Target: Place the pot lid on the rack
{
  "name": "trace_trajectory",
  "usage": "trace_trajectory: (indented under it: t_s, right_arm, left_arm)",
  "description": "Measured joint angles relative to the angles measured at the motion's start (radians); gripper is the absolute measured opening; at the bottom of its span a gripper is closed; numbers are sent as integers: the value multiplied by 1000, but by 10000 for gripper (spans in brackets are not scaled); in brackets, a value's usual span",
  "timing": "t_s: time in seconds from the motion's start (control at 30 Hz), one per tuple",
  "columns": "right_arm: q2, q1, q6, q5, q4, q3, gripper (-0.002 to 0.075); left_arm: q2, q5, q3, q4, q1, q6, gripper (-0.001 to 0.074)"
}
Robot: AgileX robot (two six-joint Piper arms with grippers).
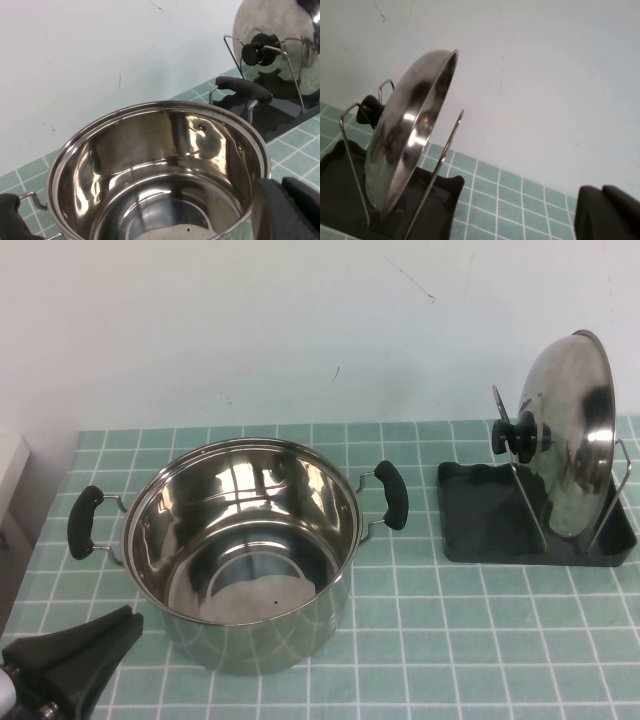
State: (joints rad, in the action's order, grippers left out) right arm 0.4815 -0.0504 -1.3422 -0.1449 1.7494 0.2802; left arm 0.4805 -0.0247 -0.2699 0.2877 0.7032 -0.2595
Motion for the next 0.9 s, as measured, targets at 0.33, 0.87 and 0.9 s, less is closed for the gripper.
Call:
trace_trajectory:
  t_s: [0.33,0.87,0.9]
  right_arm:
    - [0,0,-2,2,0,0,-3]
    - [0,0,-2,2,0,0,-3]
    - [0,0,-2,2,0,0,-3]
  left_arm:
    - [-130,-33,81,-102,-107,25,-2]
    - [-451,-79,297,-313,-549,70,-2]
    - [-466,-102,297,-313,-551,70,-2]
